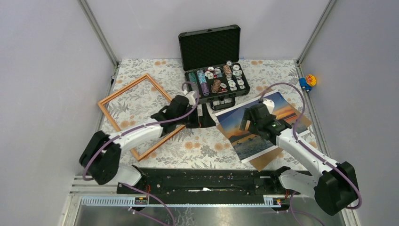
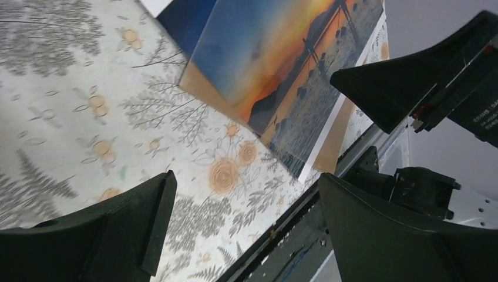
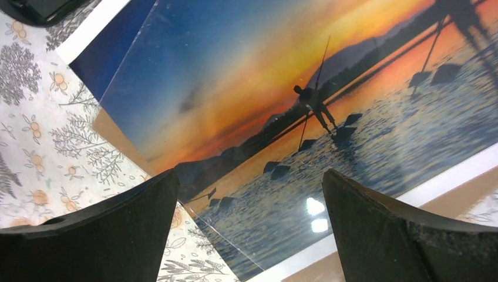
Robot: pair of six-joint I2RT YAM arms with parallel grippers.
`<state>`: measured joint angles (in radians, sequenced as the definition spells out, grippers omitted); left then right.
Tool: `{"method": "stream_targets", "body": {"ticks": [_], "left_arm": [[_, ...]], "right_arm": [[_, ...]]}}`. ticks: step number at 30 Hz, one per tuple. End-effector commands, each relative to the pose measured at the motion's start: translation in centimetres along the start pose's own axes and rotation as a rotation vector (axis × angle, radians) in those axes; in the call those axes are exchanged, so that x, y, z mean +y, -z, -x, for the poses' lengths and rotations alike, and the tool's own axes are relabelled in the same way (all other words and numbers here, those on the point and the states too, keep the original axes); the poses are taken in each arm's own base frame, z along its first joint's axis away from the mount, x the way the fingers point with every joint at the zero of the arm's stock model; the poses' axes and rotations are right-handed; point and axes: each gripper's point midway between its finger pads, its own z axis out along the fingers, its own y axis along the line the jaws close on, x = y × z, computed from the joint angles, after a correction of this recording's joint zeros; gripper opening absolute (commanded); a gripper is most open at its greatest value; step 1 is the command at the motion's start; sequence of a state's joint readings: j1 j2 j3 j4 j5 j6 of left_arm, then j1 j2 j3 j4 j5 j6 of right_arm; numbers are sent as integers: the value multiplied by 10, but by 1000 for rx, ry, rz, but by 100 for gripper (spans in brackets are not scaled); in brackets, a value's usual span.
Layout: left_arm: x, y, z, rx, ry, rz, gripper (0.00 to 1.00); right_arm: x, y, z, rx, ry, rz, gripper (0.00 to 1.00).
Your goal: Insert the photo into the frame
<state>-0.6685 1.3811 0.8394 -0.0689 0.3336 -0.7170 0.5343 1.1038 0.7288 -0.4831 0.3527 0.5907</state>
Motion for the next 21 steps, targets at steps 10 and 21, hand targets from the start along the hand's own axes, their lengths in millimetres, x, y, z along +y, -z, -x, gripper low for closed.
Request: {"method": "stream_targets", "body": {"ticks": [10, 21], "left_arm": [[-12, -93, 20, -88, 71, 1, 99], [14, -128, 24, -146, 99, 52, 99]], "right_arm": [[-14, -32, -11, 132, -317, 193, 100], [-33, -48, -30, 203, -342, 72, 99]]}}
